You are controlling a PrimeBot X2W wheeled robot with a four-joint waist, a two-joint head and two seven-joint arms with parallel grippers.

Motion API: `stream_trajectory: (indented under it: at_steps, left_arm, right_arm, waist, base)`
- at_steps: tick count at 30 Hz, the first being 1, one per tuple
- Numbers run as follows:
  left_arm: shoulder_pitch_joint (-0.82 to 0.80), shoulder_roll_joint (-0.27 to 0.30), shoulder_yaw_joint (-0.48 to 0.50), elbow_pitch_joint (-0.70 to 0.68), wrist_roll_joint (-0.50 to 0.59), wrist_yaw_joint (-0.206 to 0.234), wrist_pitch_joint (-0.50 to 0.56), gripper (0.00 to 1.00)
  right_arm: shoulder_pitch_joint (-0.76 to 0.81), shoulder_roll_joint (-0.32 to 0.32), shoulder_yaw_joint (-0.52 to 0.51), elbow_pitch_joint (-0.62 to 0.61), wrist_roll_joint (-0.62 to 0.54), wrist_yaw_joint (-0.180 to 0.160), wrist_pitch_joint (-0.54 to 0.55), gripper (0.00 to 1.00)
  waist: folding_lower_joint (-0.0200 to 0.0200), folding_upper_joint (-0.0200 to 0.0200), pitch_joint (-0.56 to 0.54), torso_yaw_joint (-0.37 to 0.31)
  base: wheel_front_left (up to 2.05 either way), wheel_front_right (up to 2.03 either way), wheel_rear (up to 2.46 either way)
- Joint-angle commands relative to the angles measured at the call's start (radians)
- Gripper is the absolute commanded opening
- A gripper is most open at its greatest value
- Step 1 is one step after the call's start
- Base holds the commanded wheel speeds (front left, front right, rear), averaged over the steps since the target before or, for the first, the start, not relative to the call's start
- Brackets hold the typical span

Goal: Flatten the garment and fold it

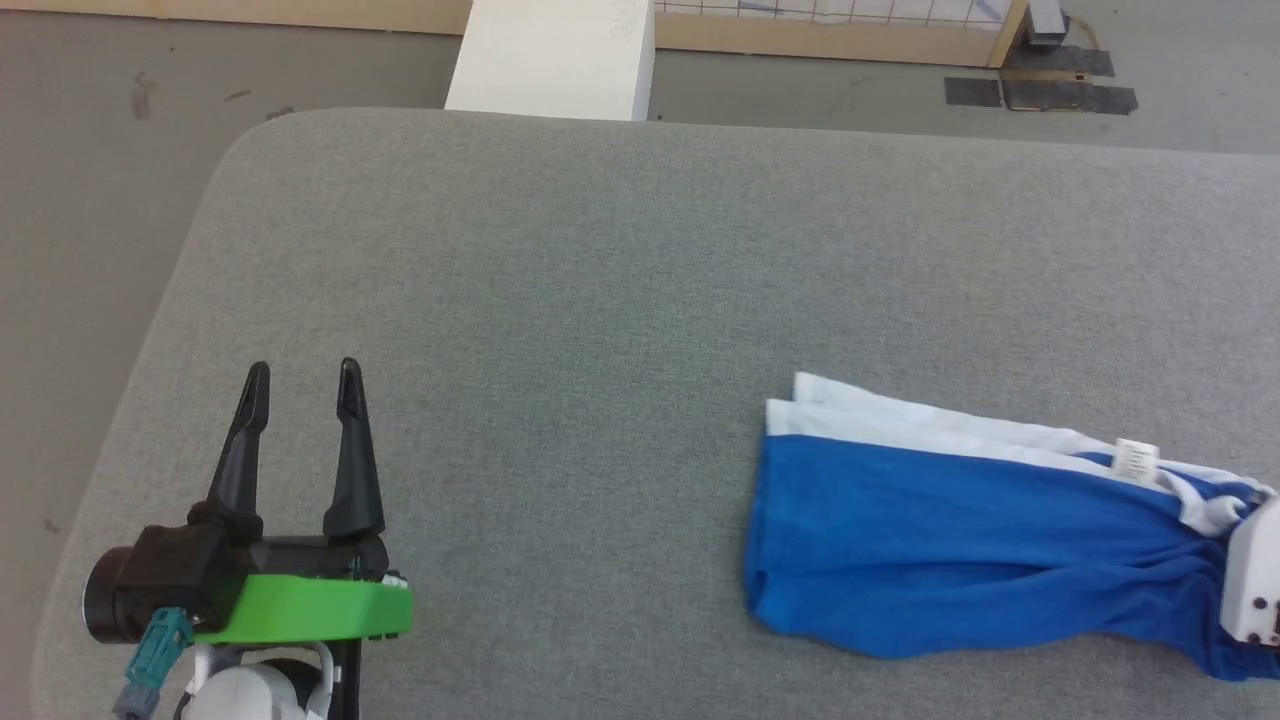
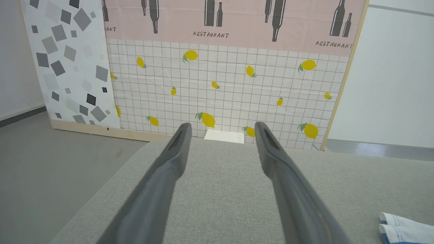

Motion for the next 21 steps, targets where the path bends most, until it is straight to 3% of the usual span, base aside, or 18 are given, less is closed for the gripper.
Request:
stream_trajectory:
  at_steps: [1,4,10,15,21]
  left_arm:
    - [0.001,-0.005,0.002,0.003,0.008,-0.006,-0.005,1.00]
    - [0.001,-0.007,0.003,0.006,0.011,-0.010,-0.005,1.00]
    - [0.005,-0.008,0.009,0.015,0.011,-0.015,-0.005,1.00]
    - [0.013,-0.009,0.007,0.016,0.008,-0.018,-0.005,1.00]
    - [0.017,-0.010,0.009,0.016,0.006,-0.023,-0.005,1.00]
  right_arm:
    - [-0.018,-0.013,-0.007,0.015,-0.027,-0.002,-0.008,0.00]
    - [-0.032,-0.017,-0.012,0.028,-0.046,-0.002,-0.015,0.00]
    - [-0.033,-0.048,0.088,-0.057,-0.015,-0.002,0.041,0.00]
    - [-0.003,-0.079,0.200,-0.255,0.102,-0.002,0.210,0.00]
    - [0.004,-0.039,0.262,-0.447,0.216,-0.002,0.330,0.00]
  waist:
    - [0.0000,-0.0001,0.001,-0.004]
    - [0.0000,-0.0001,-0.001,-0.008]
    - [0.0000,-0.0001,-0.011,-0.014]
    - [0.0000,-0.0001,-0.023,-0.014]
    - [0.0000,-0.0001,-0.022,-0.010]
  base:
    - [0.00,0.00,0.00]
    - [0.00,0.00,0.00]
    - [0.00,0.00,0.00]
    - [0.00,0.00,0.00]
    - [0.00,0.00,0.00]
